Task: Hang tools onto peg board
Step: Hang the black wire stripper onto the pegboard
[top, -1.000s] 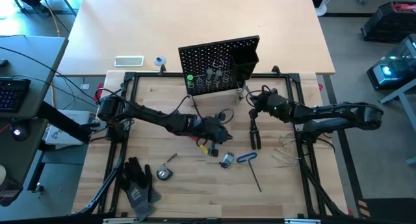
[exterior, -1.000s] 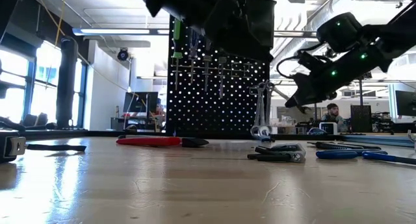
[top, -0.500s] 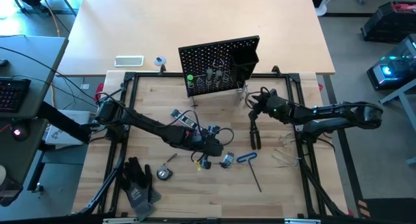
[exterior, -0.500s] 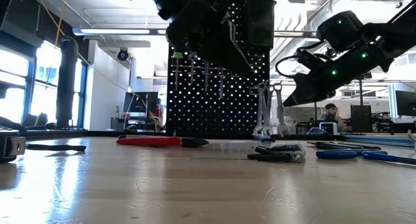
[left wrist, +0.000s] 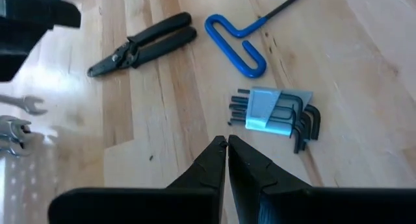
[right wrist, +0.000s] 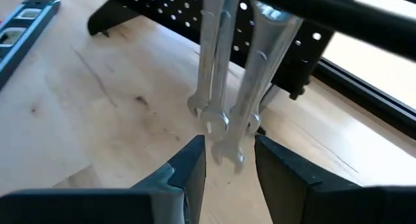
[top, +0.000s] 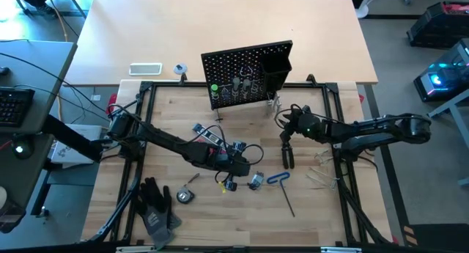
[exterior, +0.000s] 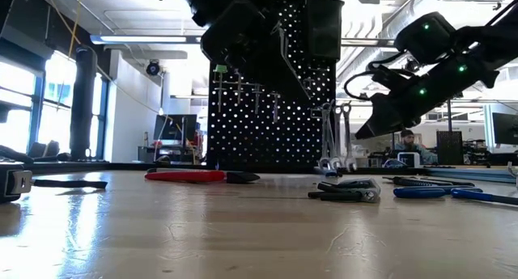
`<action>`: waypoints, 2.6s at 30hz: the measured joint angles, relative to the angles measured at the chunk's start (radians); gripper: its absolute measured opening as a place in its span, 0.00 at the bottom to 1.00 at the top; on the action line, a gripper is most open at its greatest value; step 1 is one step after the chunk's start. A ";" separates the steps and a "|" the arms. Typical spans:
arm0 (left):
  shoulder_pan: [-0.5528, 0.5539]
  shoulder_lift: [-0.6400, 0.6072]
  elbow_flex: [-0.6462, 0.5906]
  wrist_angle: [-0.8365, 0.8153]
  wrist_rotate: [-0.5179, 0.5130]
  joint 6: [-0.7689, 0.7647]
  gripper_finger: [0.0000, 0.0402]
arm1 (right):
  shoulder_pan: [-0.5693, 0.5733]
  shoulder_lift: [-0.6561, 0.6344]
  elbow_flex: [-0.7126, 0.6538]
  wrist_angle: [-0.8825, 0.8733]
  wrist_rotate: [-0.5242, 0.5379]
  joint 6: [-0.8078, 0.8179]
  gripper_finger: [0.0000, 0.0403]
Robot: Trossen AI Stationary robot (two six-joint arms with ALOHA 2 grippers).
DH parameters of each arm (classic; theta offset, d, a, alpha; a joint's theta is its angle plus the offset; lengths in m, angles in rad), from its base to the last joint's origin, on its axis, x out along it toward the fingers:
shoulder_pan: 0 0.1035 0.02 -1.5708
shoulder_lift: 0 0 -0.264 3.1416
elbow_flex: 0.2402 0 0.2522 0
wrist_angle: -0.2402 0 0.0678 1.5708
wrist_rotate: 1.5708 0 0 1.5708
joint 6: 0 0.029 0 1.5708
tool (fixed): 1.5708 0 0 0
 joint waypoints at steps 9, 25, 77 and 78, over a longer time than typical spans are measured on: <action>-0.001 0.047 0.000 -0.011 0.069 -0.012 0.03 | 0.124 -0.001 0.000 -0.006 0.064 0.026 0.31; -0.008 0.161 0.000 0.068 0.095 -0.058 0.03 | 0.373 -0.001 0.000 -0.344 0.012 0.507 0.31; -0.021 0.216 0.000 0.307 0.158 -0.023 0.03 | 0.486 0.305 0.190 -0.654 0.010 0.734 0.16; -0.021 0.216 0.000 0.313 0.143 -0.027 0.03 | 0.486 0.305 0.190 -0.653 0.010 0.727 0.15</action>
